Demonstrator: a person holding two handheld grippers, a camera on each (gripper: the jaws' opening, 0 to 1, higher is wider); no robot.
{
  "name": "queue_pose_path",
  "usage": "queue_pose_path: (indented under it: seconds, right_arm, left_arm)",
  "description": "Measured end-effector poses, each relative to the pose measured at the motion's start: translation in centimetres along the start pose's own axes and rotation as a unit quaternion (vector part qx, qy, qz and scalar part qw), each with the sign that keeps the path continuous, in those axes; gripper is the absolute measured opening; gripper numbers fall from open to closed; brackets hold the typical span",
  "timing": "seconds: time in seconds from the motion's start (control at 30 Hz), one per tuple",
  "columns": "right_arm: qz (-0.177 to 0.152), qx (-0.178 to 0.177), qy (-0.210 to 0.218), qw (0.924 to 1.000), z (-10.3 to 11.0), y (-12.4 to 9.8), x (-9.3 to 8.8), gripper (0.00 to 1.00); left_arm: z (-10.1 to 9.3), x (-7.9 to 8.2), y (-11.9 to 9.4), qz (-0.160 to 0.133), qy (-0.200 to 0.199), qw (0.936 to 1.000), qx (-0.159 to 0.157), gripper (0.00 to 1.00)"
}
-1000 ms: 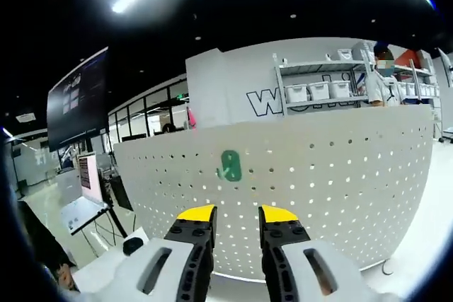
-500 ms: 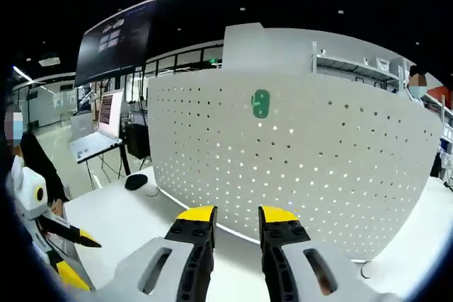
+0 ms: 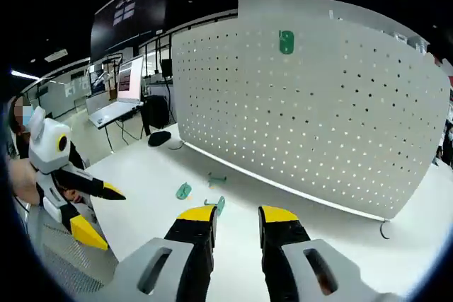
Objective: Insert the hook assembly into the mounting plate slot until the hook locks in place.
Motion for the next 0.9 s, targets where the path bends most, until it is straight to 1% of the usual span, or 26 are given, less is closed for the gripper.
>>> queue_pose_path:
  seconds: [0.07, 0.1, 0.13, 0.17, 0.23, 0.33, 0.4, 0.5, 0.53, 0.6, 0.73, 0.9]
  right_arm:
    - [0.016, 0.008, 0.005, 0.9998, 0.4, 0.0, -1.2, 0.21]
    - [0.036, 0.024, 0.015, 0.9989, 0.9, -0.1, -2.1, 0.20]
    - [0.049, 0.032, 0.016, 0.9982, 1.2, -0.1, -2.6, 0.17]
    - [0.059, 0.044, 0.005, 0.9973, 1.6, -0.1, -3.1, 0.16]
    - [0.067, 0.048, -0.005, 0.9966, 1.9, 0.0, -3.8, 0.16]
    - [0.083, 0.062, -0.004, 0.9946, 2.4, 0.5, -4.8, 0.16]
    - [0.092, 0.066, -0.004, 0.9936, 2.4, 1.0, -5.3, 0.16]
    - [0.103, 0.071, 0.000, 0.9921, 2.4, 1.8, -5.8, 0.16]
    - [0.106, 0.073, 0.001, 0.9917, 2.4, 2.1, -5.9, 0.16]
    - [0.111, 0.076, 0.003, 0.9909, 2.5, 2.6, -6.0, 0.16]
    - [0.127, 0.088, 0.019, 0.9878, 3.0, 4.1, -6.4, 0.16]
    - [0.139, 0.098, 0.018, 0.9853, 3.5, 6.1, -6.1, 0.16]
  left_arm:
    - [0.0, 0.0, 0.0, 0.009, 0.010, 0.9999, 0.003, 0.82]
    - [-0.1, 0.3, 0.0, 0.005, 0.008, 1.0000, 0.002, 0.82]
    - [0.0, 0.4, 0.0, 0.004, 0.006, 1.0000, 0.001, 0.83]
    - [-0.1, 0.6, 0.0, -0.001, -0.003, 1.0000, -0.002, 0.83]
    - [0.0, 0.8, 0.0, -0.004, -0.007, 1.0000, -0.001, 0.85]
    - [0.1, 0.6, -0.1, 0.005, -0.002, 1.0000, 0.004, 0.84]
    - [0.2, 0.5, -0.1, 0.005, -0.004, 1.0000, 0.005, 0.84]
    - [0.5, 0.0, -0.1, 0.012, -0.019, 0.9997, 0.006, 0.85]
    - [0.7, -0.3, -0.2, 0.018, -0.017, 0.9996, 0.012, 0.85]
    - [0.9, -0.7, -0.3, 0.022, -0.016, 0.9995, 0.016, 0.84]
    - [1.6, -1.2, -0.4, 0.033, -0.024, 0.9989, 0.024, 0.84]
    - [1.7, -1.0, -0.3, 0.032, -0.029, 0.9988, 0.026, 0.84]
Point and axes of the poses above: the point that each gripper's makers call its tool centre point, and the gripper's own axes: y roughly forward along the fingers, z roughly to its left, x roughly out of its top, the point moved 3 cm from there along -y, roughly backward along the fingers, and after that the axes turned 1 degree about -y, right-handed, at the moved point
